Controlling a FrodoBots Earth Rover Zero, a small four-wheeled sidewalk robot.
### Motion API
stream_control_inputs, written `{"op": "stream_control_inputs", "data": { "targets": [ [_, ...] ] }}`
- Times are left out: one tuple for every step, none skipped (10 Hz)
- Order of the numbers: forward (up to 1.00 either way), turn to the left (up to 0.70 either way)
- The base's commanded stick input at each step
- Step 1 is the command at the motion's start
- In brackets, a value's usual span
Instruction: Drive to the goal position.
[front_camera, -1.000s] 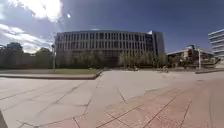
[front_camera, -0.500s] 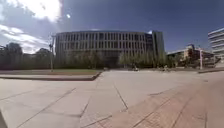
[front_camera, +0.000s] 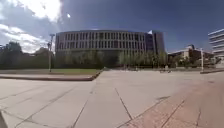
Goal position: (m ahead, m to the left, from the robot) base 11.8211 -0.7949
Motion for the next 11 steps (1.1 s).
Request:
{"op": "stream_control_inputs", "data": {
  "targets": [
    [0.7, -0.01],
    [0.7, -0.01],
    [0.7, -0.01],
    [0.7, -0.01],
    [0.7, -0.01],
    [0.7, -0.01],
    [0.7, -0.01],
    [0.7, -0.01],
    [0.7, -0.01],
    [0.7, -0.01],
    [0.7, -0.01]
  ]
}}
